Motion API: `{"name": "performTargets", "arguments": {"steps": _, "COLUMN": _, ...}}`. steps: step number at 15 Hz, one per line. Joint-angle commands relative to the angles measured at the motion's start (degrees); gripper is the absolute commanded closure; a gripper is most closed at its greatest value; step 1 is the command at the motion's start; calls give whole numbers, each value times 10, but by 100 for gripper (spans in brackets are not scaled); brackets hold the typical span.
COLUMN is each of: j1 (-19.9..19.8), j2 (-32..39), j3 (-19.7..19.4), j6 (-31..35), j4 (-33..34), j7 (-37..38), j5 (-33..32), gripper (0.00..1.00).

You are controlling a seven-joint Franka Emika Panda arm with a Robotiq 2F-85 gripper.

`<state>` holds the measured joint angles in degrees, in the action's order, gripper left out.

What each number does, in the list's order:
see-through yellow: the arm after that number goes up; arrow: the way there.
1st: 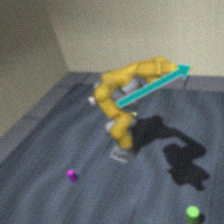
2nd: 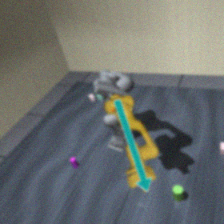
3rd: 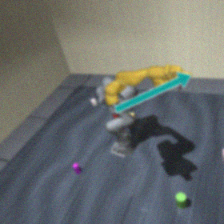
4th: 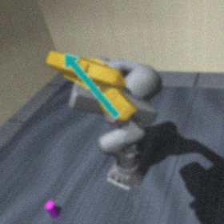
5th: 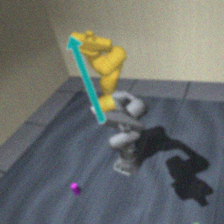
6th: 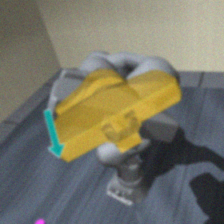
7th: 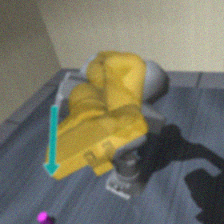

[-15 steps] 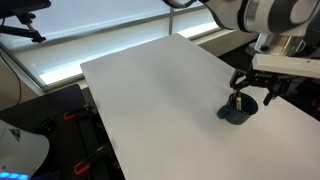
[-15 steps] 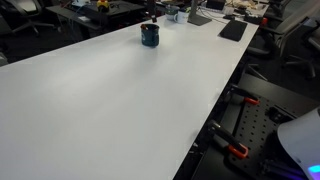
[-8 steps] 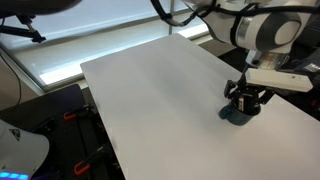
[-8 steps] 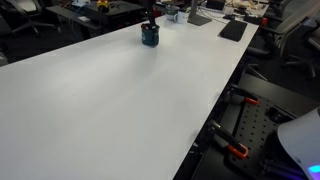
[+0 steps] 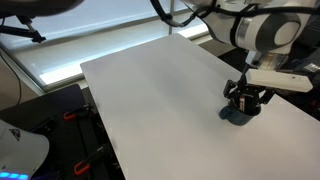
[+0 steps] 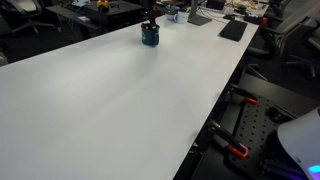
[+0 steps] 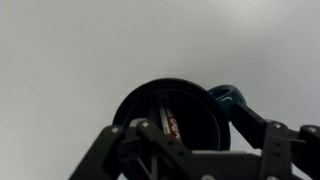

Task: Remove the marker from the mug

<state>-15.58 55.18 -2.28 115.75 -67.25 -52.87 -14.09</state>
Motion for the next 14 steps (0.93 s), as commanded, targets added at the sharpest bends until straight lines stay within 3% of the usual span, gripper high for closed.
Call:
{"name": "performTargets", "arguments": {"steps": 1, "j1": -3, "j2": 1, "j3": 4, "j6": -10, "j4": 9, "j7": -21, "j5": 14, "gripper": 34}}
{"name": "performTargets", "arguments": {"steps": 4, "j1": -3, "j2": -3, "j3": 8, "j6": -25, "j4": 16, "j7": -25, "j5": 22, "gripper": 44}}
{"name": "performTargets", "arguments": {"steps": 8, "j1": 0, "j2": -2, "j3": 7, "j6": -50, "j4": 29, "j7": -31, "j5": 32, "gripper": 41}}
{"name": "performTargets", "arguments": {"steps": 14, "j1": 1, "j2": 0, "j3": 9, "j6": -81, "j4": 49, "j7": -34, "j5": 41, "gripper": 51}}
